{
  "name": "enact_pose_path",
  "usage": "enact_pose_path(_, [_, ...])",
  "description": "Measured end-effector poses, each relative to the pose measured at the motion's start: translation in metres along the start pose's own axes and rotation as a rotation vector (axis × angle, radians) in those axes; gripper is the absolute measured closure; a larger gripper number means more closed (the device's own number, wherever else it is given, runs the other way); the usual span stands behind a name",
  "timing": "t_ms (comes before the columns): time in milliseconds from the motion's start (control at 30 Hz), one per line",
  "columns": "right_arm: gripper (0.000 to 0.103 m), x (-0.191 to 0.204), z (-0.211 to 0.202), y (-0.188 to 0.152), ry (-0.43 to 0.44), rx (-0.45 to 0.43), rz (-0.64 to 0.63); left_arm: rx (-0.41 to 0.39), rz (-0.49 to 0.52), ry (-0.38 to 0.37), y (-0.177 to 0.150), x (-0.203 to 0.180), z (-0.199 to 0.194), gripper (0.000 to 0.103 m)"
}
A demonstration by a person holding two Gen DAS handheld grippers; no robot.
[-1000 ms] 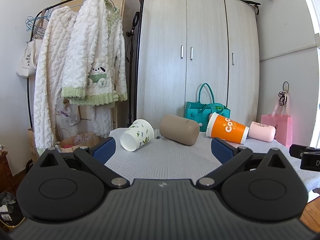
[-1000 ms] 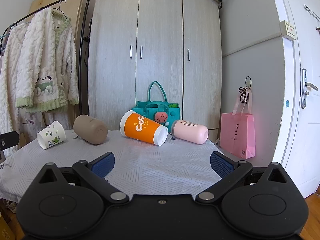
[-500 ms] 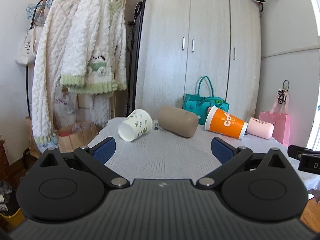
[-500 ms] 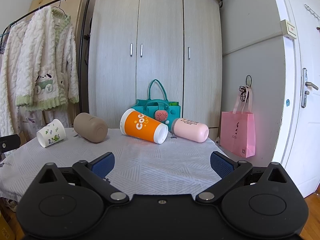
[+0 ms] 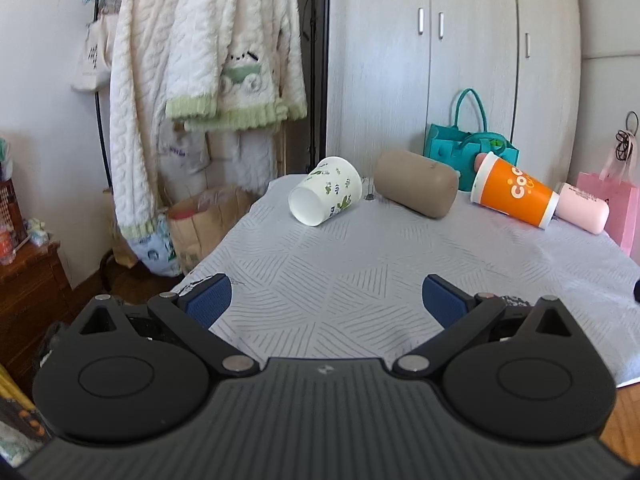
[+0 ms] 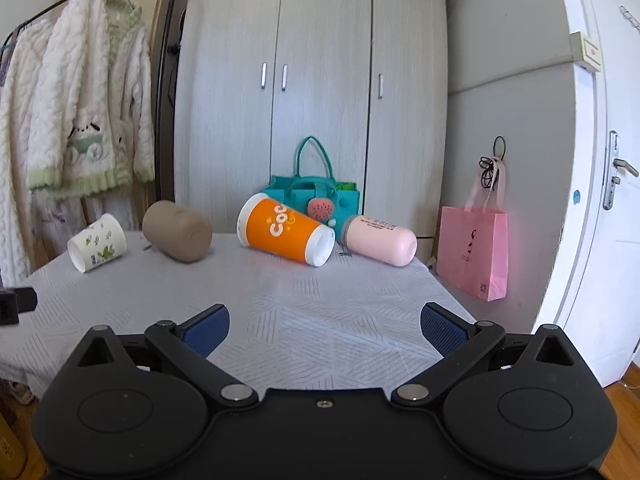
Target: Flip cup upright
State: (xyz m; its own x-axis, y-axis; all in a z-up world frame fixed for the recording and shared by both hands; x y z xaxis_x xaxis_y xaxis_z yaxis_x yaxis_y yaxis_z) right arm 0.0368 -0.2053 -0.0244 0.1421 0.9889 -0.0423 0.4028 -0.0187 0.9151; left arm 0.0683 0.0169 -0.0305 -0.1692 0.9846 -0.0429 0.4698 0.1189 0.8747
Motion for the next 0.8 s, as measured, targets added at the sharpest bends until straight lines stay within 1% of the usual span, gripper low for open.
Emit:
enact_pose_path(133, [0.000, -0.001, 0.002, 0.007, 0.000, 0.016, -0.017, 0.015, 0.018, -0.019, 0.014, -0.003, -0.002, 0.000])
enact_pose_path(233, [0.000, -0.003, 0.004, 0.018, 0.012, 0.016, -0.053, 0.023, 0.061, -0.062, 0.028, -0.014, -0.001, 0.000])
enact_pose_path(333, [0.000, -0.005, 0.007, 0.033, 0.050, 0.004, -0.142, 0.043, 0.089, -0.130, 0.040, -0.026, 0.003, 0.000])
enact_pose_path(367, [0.000, -0.005, 0.008, 0.038, 0.085, 0.002, -0.174, 0.053, 0.095, -0.160, 0.043, -0.030, 0.004, 0.000])
enact_pose_path(433, [0.000, -0.004, 0.011, 0.052, 0.190, 0.014, -0.223, 0.072, 0.098, -0.219, 0.050, -0.038, 0.009, 0.000])
enact_pose_path(533, [0.000, -0.003, 0.019, 0.071, 0.317, 0.067, -0.268, 0.086, 0.113, -0.277, 0.063, -0.051, 0.018, 0.000])
enact_pose_path(633, [0.000, -0.003, 0.033, 0.080, 0.393, 0.142, -0.331, 0.101, 0.123, -0.320, 0.074, -0.062, 0.029, 0.000])
enact_pose_path(700, [0.000, -0.004, 0.039, 0.083, 0.449, 0.157, -0.360, 0.126, 0.101, -0.354, 0.081, -0.068, 0.040, 0.000])
enact_pose_path(800, [0.000, -0.008, 0.052, 0.090, 0.507, 0.175, -0.371, 0.170, 0.058, -0.380, 0.088, -0.078, 0.061, 0.000])
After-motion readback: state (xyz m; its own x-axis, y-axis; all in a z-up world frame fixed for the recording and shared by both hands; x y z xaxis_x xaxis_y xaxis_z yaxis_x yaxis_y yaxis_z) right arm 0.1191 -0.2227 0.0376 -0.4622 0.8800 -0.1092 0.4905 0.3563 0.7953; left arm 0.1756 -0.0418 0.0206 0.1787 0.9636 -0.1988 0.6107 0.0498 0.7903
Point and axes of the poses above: each gripper's, at about its wrist camera, not at the fingertips, and z roughly the way its jaws point, x to its left, y to its top, the point moved 7 cm from there along z, roughly the way its jaws point, and after that the axes turned 5 degrees about x, right-handed, at the moved point
